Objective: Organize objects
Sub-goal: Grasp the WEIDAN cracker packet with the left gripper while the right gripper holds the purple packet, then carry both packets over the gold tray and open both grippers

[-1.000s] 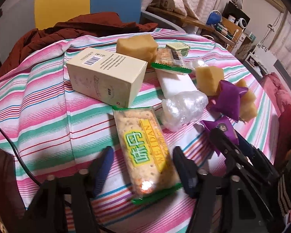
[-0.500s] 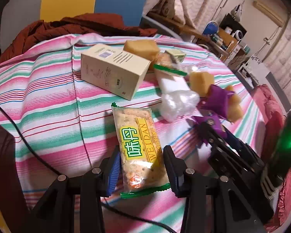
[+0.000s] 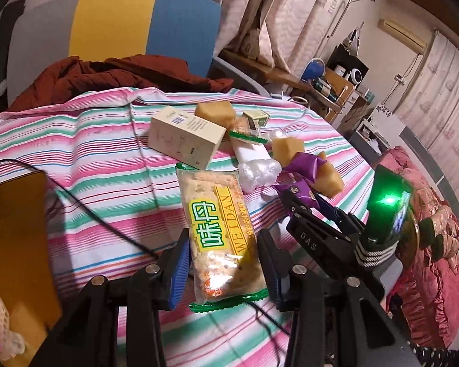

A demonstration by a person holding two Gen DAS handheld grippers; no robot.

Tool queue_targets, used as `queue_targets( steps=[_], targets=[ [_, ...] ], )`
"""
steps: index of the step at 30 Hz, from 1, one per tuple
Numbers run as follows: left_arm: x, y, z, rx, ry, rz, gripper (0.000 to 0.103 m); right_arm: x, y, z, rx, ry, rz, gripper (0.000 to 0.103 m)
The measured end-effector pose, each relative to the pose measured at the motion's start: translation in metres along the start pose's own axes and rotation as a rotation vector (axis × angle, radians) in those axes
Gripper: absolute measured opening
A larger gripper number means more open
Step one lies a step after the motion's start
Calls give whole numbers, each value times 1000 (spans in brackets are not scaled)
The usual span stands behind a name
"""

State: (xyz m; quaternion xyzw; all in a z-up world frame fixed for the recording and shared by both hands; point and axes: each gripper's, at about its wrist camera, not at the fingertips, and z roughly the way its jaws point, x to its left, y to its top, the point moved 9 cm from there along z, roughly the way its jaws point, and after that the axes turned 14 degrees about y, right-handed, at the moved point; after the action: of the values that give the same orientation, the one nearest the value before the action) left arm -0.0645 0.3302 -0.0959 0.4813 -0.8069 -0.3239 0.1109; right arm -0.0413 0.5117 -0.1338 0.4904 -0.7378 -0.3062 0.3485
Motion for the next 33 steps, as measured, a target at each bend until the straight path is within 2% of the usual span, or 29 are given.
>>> queue_targets(
  steps=[9,14,20,33],
  targets=[
    [23,-11,-37,-44,-18,-33,43,16,-1,-6,7,23,-43,52],
    [45,-17,-58,-81,-5,-67,43,40,-2,-17,33,98,-49,52],
    [73,-20,-73,-104,12,-123,43,93,9,-39,11,204,-96,52],
    [140,-36,-100,-135,39,-260,43,232,7,-59,52,406,-302,52]
  ],
)
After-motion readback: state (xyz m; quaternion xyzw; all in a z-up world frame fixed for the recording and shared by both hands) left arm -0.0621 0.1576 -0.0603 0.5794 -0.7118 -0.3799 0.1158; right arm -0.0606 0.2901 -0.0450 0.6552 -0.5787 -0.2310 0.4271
